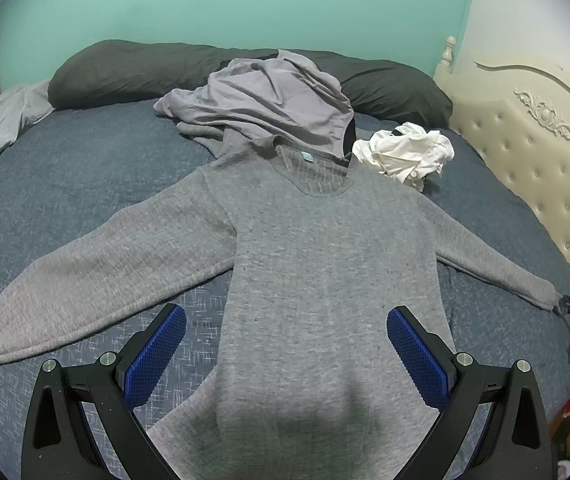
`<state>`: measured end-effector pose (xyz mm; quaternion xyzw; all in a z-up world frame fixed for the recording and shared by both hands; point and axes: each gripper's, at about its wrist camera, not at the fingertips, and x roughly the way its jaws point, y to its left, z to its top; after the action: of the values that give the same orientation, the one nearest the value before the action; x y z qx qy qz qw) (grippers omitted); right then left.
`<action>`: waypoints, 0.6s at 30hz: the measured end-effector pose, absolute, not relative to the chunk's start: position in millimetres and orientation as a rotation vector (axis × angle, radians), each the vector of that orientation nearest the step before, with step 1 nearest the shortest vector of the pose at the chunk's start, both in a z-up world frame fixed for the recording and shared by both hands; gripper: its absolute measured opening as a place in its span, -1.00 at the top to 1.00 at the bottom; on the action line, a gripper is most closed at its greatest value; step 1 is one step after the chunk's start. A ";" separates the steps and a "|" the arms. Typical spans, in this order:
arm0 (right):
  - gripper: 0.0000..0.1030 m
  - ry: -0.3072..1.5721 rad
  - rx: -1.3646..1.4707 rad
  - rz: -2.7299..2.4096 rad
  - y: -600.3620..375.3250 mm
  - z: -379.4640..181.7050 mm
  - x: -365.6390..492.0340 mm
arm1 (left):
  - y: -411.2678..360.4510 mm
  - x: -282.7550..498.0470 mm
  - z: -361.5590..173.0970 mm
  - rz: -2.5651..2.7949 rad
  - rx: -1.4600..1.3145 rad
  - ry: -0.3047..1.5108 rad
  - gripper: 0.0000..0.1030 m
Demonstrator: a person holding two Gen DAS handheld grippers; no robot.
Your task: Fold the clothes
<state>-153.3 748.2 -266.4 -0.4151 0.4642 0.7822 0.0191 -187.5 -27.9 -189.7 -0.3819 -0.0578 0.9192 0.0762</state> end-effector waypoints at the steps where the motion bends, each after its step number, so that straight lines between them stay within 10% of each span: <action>1: 0.59 1.468 -1.260 2.432 749.7 -266.2 -152.2 | -28.6 -187.3 -189.8 2.757 -1.145 -0.171 -0.99; 6: 0.59 1.500 -1.326 2.483 737.8 -268.6 -158.8 | -30.8 -187.7 -190.4 2.760 -1.148 -0.181 -0.99; 18: 0.95 0.902 -1.580 2.675 682.1 -273.5 -142.3 | -32.8 -185.9 -190.6 2.760 -1.149 -0.175 -0.99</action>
<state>-142.3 682.1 -273.5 -0.4878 0.2785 0.8260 -0.0466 -185.9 -32.8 -190.6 -0.3828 -0.0583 0.9191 0.0734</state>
